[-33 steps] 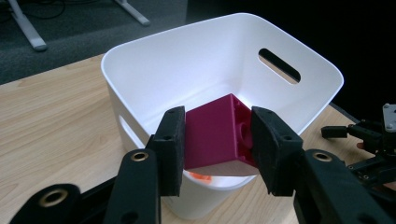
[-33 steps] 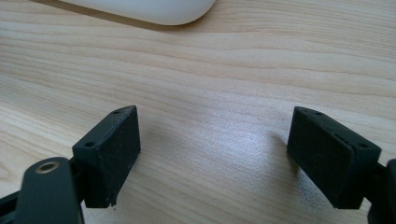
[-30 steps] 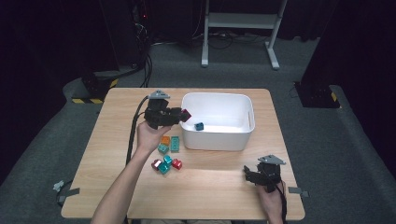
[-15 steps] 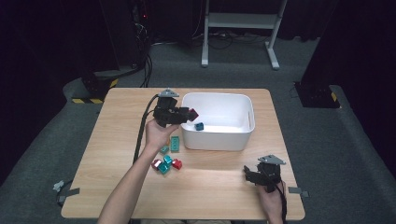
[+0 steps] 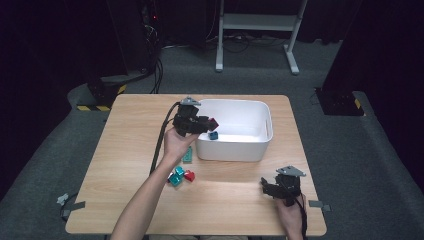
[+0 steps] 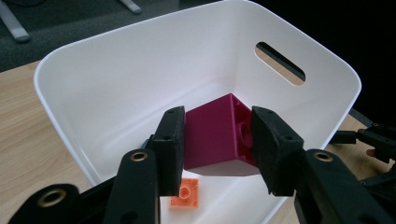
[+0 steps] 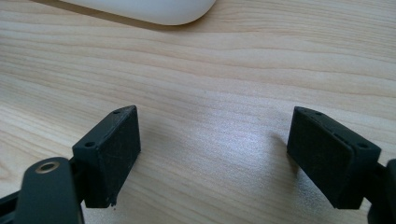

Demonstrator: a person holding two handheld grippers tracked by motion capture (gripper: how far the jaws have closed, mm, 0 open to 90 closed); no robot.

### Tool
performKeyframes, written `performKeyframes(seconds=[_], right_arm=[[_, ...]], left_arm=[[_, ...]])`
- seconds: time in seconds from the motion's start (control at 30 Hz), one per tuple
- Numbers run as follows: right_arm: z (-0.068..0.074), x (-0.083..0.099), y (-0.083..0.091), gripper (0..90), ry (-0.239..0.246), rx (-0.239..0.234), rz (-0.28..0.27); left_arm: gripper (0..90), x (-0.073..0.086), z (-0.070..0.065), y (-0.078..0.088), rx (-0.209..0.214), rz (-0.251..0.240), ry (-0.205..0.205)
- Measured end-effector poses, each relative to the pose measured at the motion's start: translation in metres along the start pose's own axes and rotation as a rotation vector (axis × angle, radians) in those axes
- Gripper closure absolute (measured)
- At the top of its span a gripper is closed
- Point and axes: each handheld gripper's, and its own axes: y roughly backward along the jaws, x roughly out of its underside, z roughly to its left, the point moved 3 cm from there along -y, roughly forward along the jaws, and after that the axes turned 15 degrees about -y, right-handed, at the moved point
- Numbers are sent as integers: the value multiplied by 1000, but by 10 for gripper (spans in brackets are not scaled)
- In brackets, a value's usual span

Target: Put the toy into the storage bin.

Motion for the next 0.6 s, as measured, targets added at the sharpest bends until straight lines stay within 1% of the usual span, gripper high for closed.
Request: performKeyframes(seconds=[0.07, 0.1, 0.17, 0.23, 0.47, 0.6], right_arm=[[0, 0, 0, 172, 0, 0, 0], [0, 0, 0, 172, 0, 0, 0], [0, 0, 0, 172, 0, 0, 0], [0, 0, 0, 172, 0, 0, 0], [0, 0, 0, 172, 1, -1, 0], [0, 0, 0, 172, 1, -1, 0]], left_arm=[[557, 0, 0, -2, -1, 4, -4], [535, 0, 0, -3, -2, 5, 0], [464, 0, 0, -4, -7, 4, 5], [427, 1, 0, -4, -16, 6, 5], [380, 2, 0, 0, -22, 21, -12], [365, 2, 0, 4, -33, 14, -12]])
